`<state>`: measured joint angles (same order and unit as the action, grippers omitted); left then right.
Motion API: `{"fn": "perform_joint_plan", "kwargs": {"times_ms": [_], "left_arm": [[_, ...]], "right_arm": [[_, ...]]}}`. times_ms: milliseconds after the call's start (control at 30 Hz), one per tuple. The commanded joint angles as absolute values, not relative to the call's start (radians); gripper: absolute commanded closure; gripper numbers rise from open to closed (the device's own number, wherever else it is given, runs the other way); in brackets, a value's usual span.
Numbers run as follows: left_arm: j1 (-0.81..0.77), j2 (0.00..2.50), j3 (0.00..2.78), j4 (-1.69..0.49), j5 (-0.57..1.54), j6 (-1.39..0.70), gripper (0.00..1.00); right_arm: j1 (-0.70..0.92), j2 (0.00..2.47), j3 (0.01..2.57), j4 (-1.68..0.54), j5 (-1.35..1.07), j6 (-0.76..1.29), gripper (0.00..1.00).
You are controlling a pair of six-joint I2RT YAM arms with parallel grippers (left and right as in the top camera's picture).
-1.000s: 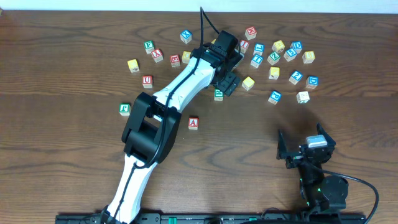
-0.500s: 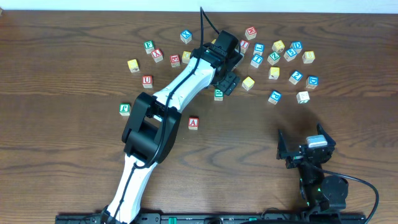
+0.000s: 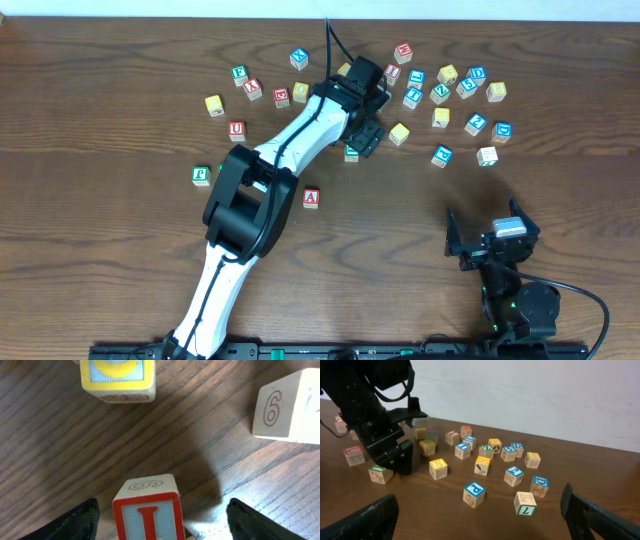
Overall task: Spell out AI2
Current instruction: 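Lower the left gripper onto the red I block and grasp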
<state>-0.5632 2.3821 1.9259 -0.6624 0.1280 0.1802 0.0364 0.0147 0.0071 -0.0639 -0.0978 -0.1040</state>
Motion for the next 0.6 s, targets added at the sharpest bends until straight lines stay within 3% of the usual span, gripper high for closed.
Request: {"fn": "perform_joint_plan", "kwargs": {"times_ms": [0, 133, 567], "left_arm": [[-0.569, 2.388, 1.947, -0.657, 0.123, 0.182, 0.27], [-0.569, 2.388, 1.948, -0.664, 0.123, 0.199, 0.22], [-0.566, 2.388, 1.949, -0.652, 0.105, 0.213, 0.22]], "right_arm": [[0.030, 0.009, 0.006, -0.068, -0.100, -0.086, 0.01], [0.030, 0.009, 0.006, -0.068, -0.100, -0.086, 0.01], [0.030, 0.009, 0.006, -0.068, -0.100, -0.086, 0.01]]}}
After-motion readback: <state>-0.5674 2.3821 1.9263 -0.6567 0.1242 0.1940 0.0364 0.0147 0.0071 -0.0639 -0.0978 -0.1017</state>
